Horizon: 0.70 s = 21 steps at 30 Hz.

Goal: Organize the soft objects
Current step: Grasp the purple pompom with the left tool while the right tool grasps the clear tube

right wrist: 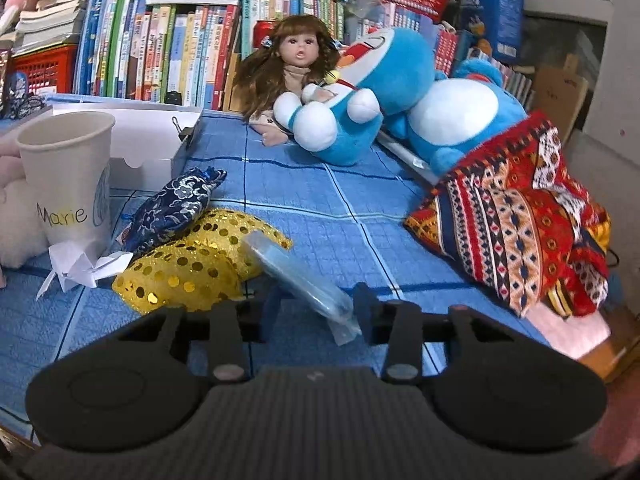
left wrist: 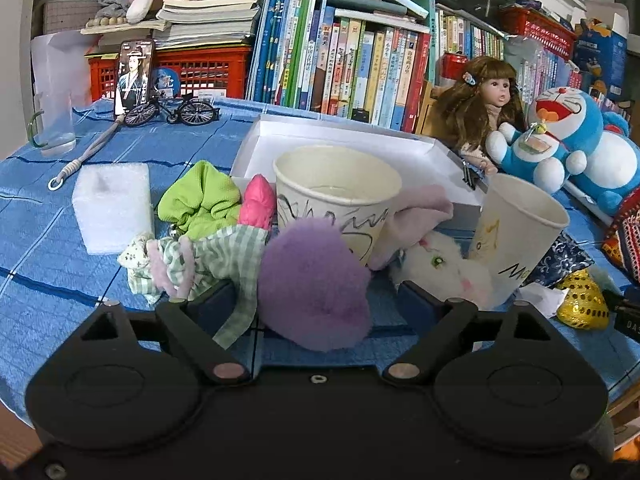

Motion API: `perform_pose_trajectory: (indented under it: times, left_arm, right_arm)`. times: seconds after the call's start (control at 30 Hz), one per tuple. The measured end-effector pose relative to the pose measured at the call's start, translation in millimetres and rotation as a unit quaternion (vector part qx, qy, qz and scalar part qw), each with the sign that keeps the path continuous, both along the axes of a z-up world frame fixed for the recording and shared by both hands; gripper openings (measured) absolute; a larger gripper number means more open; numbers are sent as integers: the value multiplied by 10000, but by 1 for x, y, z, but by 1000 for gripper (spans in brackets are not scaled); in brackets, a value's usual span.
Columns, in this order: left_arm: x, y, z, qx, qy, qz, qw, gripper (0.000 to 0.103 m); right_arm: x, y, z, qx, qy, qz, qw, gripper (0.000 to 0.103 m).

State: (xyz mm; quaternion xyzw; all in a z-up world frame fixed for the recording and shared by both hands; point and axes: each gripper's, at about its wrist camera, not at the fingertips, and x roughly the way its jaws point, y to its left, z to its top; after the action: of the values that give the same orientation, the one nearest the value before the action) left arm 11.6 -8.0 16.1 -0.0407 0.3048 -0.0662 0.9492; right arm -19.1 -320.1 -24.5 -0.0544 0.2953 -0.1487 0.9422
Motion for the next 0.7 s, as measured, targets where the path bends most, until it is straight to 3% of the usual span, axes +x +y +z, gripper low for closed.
perform_pose_trajectory:
  times: [0.03, 0.1, 0.23, 0.33, 0.53, 0.7]
  left_arm:
    - [0, -1, -1, 29, 3, 1, 10000, 86]
    - [0, -1, -2, 73, -9, -9, 10000, 83]
    - [-2, -1, -3, 201, -77, 130, 9997, 56]
    - [-3, 4, -2, 43, -53, 108, 9999, 48]
    - [-14, 7, 4, 144, -190, 121, 9996, 37]
    - [-23, 16, 9, 92, -244, 154, 9995, 24]
  right_arm:
    - [0, 1, 0, -21, 9, 24, 10000, 37]
    - [1, 2, 0, -41, 17, 61, 10000, 35]
    - [2, 3, 2, -6, -36, 67, 10000, 29]
    - [2, 3, 5, 49, -81, 61, 9999, 26]
    - [0, 2, 16, 161, -258, -21, 9995, 13]
    - [-1, -1, 24, 222, -332, -32, 9992, 12]
